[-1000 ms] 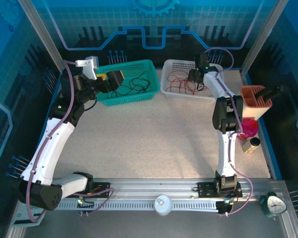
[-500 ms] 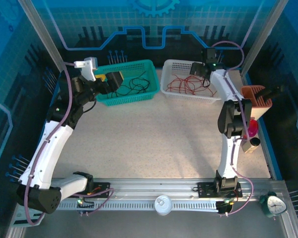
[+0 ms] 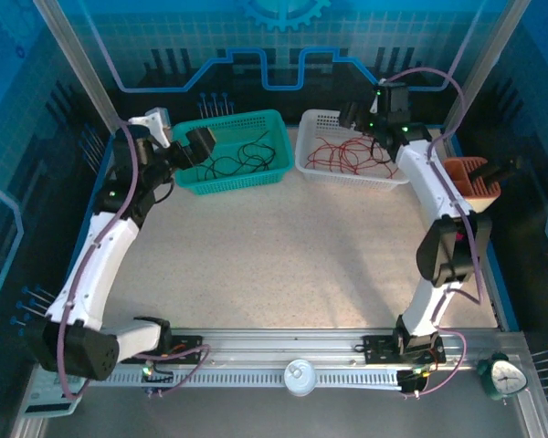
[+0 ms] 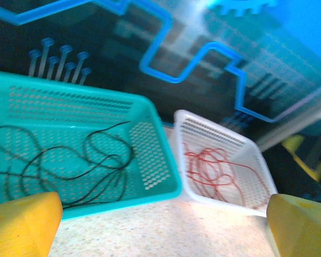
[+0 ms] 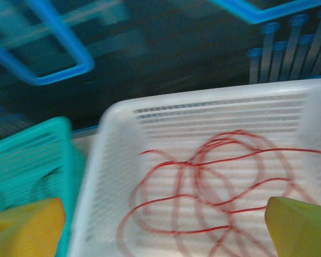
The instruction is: Untangle the cables
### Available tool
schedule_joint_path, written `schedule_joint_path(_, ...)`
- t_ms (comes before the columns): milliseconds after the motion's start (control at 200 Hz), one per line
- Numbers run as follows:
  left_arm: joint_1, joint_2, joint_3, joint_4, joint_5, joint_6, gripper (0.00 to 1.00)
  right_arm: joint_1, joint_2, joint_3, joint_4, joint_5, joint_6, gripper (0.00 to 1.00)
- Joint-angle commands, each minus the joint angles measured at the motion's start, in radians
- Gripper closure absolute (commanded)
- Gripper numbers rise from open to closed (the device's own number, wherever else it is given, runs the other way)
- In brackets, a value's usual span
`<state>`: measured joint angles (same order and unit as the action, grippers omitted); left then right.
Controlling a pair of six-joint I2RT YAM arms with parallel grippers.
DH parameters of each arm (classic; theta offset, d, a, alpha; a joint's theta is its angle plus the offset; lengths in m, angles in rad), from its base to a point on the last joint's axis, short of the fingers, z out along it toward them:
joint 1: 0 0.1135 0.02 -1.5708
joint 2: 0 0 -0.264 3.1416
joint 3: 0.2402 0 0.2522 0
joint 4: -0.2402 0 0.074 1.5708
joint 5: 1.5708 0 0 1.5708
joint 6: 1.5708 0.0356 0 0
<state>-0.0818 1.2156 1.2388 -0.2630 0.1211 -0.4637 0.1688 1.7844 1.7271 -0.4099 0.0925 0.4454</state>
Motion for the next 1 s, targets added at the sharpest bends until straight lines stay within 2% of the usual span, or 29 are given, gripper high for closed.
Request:
schedule_joint_path(0, 0.074, 0.040, -0.047, 0.058, -0.052, -0.105, 0.01, 0.090, -0.120, -0.122, 0.105, -0.140, 0.040, 0.04)
schedule_joint_path(205, 0.264, 0.132, -0.160, 0.195, -0.051, -0.341, 0.01, 0.272, -0.301, -0.360, 0.177, -0.165, 0.057, 0.04)
schedule_joint_path(405, 0.387, 0.311, -0.196, 0.328, 0.047, -0.565, 0.01, 0.401, -0.433, -0.510, 0.183, -0.094, 0.061, 0.05)
schedule_joint_path(565, 0.401, 0.427, -0.145, 0.359, 0.067, -0.604, 0.04, 0.454, -0.524, -0.567, 0.133, -0.011, 0.038, 0.05)
schedule_joint_path(785, 0.404, 0.558, -0.112, 0.412, 0.067, -0.723, 0.10, 0.461, -0.603, -0.599, 0.098, 0.079, 0.014, 0.05)
schedule_joint_path(995, 0.404, 0.650, -0.036, 0.419, 0.061, -0.726, 0.14, 0.461, -0.620, -0.577, 0.059, 0.093, -0.002, 0.05)
